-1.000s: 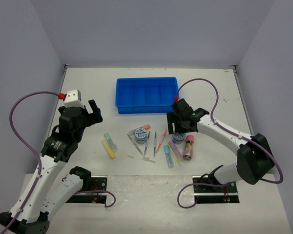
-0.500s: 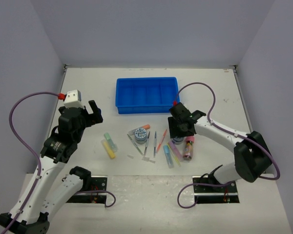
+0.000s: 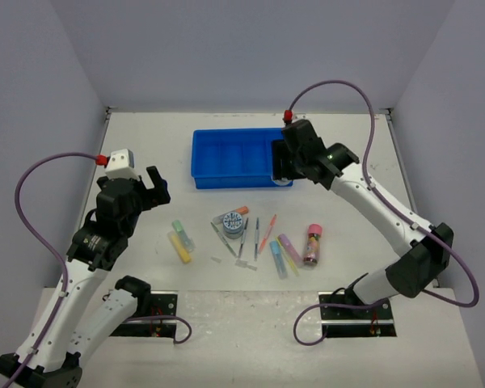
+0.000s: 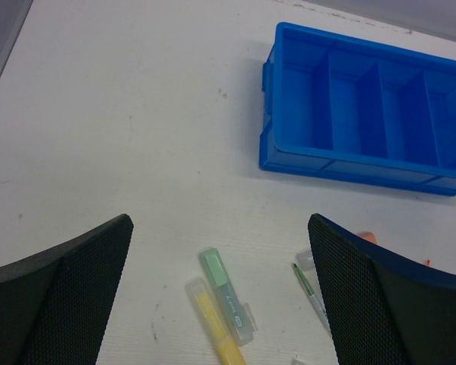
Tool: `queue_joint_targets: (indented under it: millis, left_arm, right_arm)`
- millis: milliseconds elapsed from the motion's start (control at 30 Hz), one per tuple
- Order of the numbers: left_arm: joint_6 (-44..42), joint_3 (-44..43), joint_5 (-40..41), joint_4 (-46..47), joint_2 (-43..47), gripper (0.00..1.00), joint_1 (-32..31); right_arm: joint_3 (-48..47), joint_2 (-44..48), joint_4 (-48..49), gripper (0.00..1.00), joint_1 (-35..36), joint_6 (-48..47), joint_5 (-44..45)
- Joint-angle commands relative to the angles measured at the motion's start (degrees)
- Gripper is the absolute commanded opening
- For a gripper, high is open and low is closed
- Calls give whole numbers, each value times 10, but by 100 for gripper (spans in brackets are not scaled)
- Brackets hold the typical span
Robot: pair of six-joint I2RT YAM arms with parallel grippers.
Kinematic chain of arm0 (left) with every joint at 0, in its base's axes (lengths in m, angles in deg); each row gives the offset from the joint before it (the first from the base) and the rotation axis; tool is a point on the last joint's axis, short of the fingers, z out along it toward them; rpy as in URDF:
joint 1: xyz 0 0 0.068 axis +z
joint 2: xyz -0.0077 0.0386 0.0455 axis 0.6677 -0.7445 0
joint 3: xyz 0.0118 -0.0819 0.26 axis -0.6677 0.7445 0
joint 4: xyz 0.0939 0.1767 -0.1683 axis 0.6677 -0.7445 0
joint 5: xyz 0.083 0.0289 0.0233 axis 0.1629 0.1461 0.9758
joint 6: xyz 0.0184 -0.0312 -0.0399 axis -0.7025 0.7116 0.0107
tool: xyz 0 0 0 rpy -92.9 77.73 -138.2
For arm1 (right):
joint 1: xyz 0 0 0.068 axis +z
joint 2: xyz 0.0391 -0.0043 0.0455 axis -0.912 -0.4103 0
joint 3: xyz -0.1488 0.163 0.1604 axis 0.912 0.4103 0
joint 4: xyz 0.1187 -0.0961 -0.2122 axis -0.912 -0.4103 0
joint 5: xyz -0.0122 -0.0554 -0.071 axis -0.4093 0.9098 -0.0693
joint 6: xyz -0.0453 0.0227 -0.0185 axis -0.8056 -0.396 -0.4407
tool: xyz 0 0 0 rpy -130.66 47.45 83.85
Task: Sort the stationery into containers
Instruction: Pick up the stationery from the center of the board, then place the stationery in the storage box.
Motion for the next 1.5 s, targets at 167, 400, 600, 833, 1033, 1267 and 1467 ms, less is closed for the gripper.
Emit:
queue_joint_targets:
  millis: [167,400,600,833,1033,1267,1467]
  left_arm:
    - [-18,2,-18,24,0,100,13]
    - [-21,3,-27,27,-4,100,20]
    - [-24,3,-44,29,-12,100,24]
    - [-25,4,-53,32,-15,100,25]
    - [-26,6,-60,33,-18,100,25]
    - [-28,7,-70,34,-19,100,25]
    - [-29,8,-74,35,-19,100,25]
  right_arm:
    - [-332,-249,-30,1,-108,-69,-9]
    - [-498,-405,-73,1,-135,-104,-39]
    - [-489,-436,-54,1,-137,-112,-51]
    - [-487,-465,-42,1,-142,-97,-27]
    - [-471,-459,-21,0,-151,-63,15]
    - [-413,-422,9,0,-151,-35,10]
    - [-429,-430,17,25,-151,-28,0]
